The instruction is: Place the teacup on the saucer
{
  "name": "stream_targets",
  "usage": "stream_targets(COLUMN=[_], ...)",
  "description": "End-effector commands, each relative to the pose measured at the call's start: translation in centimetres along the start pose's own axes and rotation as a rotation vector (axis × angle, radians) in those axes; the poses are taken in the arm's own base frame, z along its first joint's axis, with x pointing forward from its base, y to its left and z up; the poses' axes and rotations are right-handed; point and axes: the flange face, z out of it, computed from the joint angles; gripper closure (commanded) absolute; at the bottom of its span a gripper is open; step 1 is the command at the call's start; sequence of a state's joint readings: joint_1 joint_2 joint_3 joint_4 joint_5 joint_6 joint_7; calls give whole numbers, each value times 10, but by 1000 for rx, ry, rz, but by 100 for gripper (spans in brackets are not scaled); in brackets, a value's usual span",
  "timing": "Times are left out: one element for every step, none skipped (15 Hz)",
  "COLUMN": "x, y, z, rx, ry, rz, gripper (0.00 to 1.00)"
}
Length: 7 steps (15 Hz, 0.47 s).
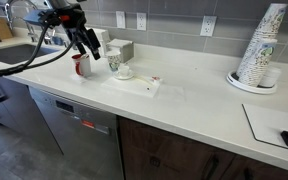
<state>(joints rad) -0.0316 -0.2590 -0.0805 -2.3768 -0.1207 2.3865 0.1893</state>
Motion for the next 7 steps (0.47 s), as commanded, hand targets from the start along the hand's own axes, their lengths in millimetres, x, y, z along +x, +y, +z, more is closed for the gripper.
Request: stream_targets(x=[1,1,1,2,2,2,2], y=[-2,-4,-6,-7,-7,-7,-7], z=[0,1,2,2,3,3,3], rx=[0,0,-1,-1,-1,-1,-1], ry=[-1,-3,-4,-5,-6,-6,-6], rz=[-3,-8,-11,-12,-12,-12,-12], gripper=[0,0,0,0,0,0,0])
